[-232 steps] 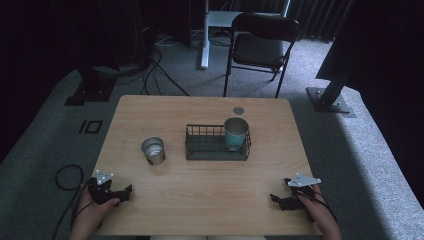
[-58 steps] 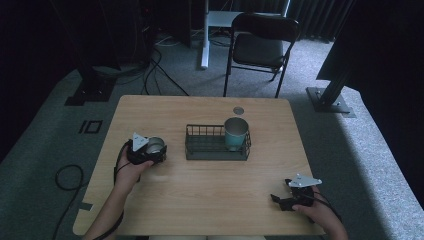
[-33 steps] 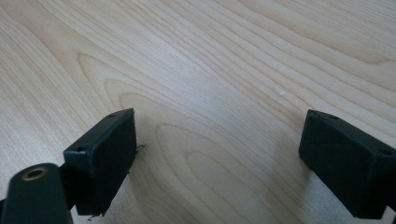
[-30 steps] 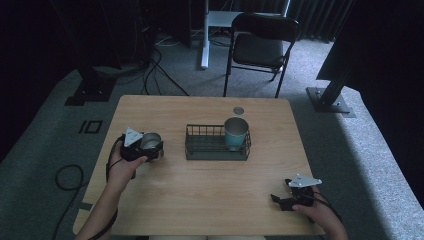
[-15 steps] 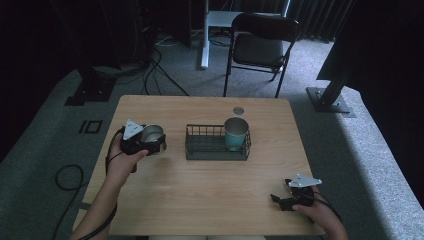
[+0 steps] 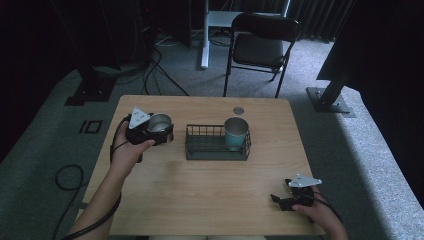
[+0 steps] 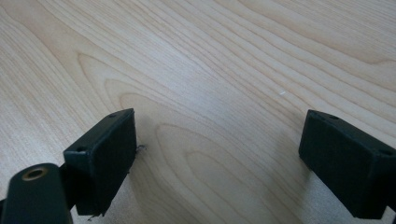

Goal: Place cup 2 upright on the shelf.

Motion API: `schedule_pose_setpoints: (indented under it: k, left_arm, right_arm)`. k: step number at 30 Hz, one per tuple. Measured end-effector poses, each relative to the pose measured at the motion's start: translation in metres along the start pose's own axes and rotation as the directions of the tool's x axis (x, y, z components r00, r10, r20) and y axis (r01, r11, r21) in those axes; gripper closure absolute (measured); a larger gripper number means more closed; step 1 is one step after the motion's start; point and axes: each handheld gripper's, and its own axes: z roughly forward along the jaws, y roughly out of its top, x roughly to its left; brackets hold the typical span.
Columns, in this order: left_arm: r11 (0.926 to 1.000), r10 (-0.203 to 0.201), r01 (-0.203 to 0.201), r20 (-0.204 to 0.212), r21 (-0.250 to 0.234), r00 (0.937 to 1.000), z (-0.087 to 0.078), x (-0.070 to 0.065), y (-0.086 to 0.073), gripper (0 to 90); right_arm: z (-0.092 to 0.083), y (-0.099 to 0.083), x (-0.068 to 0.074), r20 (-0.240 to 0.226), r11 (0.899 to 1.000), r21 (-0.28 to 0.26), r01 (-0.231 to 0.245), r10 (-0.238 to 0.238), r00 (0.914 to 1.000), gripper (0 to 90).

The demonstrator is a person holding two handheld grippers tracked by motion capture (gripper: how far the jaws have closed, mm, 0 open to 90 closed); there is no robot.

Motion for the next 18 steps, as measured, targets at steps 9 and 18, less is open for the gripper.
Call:
schedule_pose_setpoints:
  k: [9, 18]
  left_arm:
    - [0.9999, 0.006, -0.006, 0.026, -0.012, 0.9996, 0.008, -0.012, 0.014, 14.0]
    - [0.9995, 0.022, -0.021, 0.052, -0.023, 0.9984, 0.018, -0.023, 0.026, 14.0]
  right_arm:
    - [0.0, 0.0, 0.0, 0.0, 1.0, 0.0, 0.0, 0.0, 1.0, 11.0]
    - [0.0, 0.0, 0.0, 0.0, 1.0, 0.0, 0.0, 0.0, 1.0, 11.0]
